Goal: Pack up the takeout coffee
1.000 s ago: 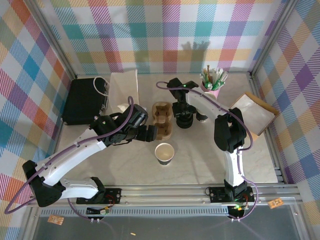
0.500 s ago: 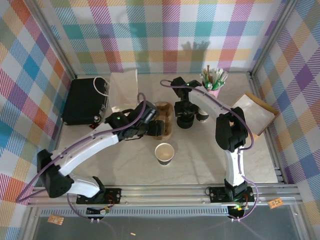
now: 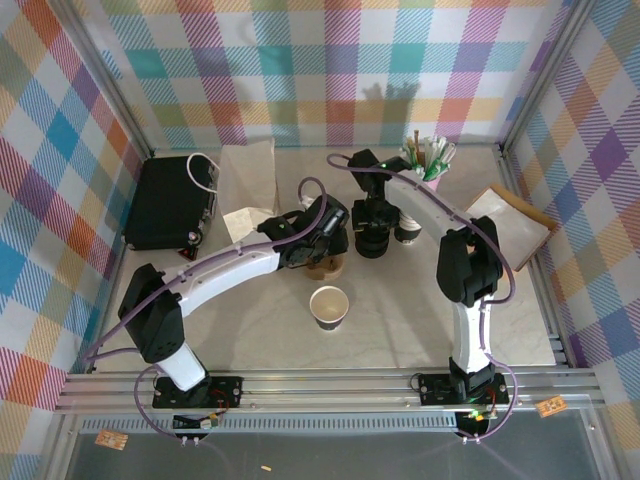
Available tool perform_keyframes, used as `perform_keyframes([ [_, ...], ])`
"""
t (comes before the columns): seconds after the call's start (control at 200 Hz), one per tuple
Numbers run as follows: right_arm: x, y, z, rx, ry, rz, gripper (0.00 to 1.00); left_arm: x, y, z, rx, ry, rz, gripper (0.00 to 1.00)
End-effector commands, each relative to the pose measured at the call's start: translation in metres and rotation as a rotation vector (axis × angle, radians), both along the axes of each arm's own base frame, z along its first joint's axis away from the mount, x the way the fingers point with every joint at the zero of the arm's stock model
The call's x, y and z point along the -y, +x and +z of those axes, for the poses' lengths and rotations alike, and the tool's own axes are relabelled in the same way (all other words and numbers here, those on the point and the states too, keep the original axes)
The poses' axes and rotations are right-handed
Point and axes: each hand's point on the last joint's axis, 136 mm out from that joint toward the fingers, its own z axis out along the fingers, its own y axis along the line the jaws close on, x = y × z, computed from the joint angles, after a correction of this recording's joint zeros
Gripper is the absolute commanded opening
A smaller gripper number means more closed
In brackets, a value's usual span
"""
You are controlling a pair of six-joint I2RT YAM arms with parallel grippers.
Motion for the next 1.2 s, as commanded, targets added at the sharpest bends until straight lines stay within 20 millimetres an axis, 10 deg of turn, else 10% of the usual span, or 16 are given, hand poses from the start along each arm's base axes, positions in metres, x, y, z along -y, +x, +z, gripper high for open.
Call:
perform_keyframes([
  [0.0,0.002,-0.003,0.014,0.003,0.028,-0.023,0.60,0.006,0.008,-0.009,-0.015,-0.091,0.081,0.28],
  [0.29,0.001,-0.003,0.017,-0.002,0.044,-0.038,0.59,0.027,0.019,-0.048,-0.168,-0.211,0.122,0.48],
  [0.655,0.002,-0.004,0.018,-0.016,0.070,-0.048,0.57,0.023,0.040,-0.071,-0.214,-0.282,0.212,0.46],
  [1.005,0.003,-0.008,0.026,-0.019,0.079,-0.040,0.61,0.023,0.045,-0.048,-0.173,-0.234,0.168,0.46],
  [1.195,0.018,-0.042,0.049,-0.006,0.082,-0.050,0.65,0.015,0.042,-0.013,-0.096,-0.206,0.113,0.48],
])
